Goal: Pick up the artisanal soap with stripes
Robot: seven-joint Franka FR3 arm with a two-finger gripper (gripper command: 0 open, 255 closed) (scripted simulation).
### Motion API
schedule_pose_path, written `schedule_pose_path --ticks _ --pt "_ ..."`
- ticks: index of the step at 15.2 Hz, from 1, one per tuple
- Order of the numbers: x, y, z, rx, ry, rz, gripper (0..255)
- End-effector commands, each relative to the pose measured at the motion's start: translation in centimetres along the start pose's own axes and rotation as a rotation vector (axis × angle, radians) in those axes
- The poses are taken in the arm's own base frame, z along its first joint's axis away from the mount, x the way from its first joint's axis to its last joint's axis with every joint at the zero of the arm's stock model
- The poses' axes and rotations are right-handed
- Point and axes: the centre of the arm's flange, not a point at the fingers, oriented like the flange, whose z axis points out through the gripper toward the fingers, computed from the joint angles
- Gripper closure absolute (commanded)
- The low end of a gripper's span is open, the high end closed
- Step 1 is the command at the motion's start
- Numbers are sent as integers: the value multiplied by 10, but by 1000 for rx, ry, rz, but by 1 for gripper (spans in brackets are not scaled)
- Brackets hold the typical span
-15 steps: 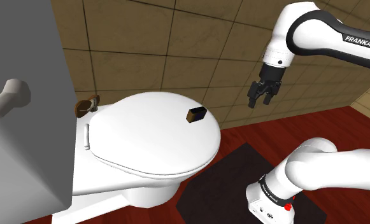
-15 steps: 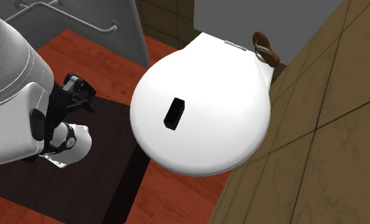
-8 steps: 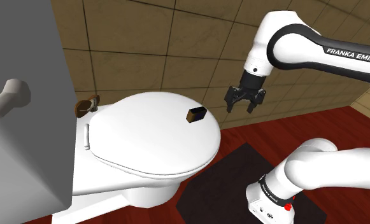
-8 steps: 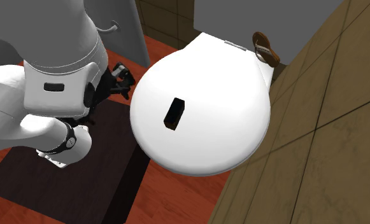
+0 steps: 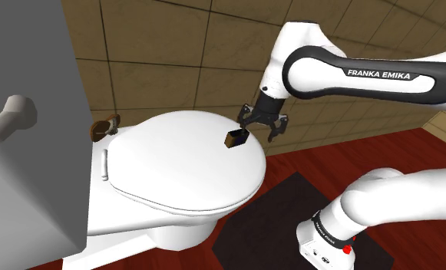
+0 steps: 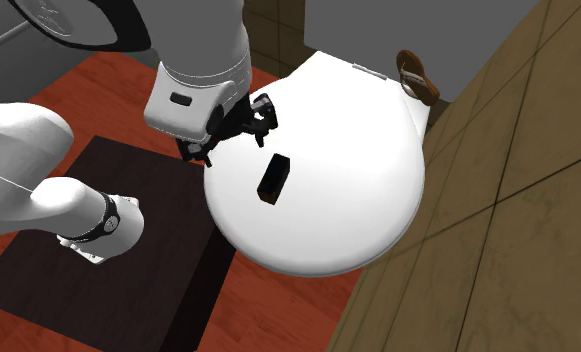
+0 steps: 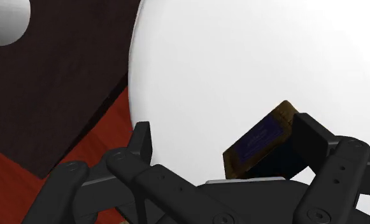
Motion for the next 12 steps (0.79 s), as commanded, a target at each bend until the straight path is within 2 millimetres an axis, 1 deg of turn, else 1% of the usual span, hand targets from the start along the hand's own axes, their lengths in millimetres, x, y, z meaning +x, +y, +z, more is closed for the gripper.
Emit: schedule_pose_path --ticks 1,5,6,12 --pt "2 -23 8 13 19 97 0" --pt "10 -69 24 33 57 273 0" --pt "10 -70 24 33 58 277 0" --pt "12 -71 56 33 58 277 0"
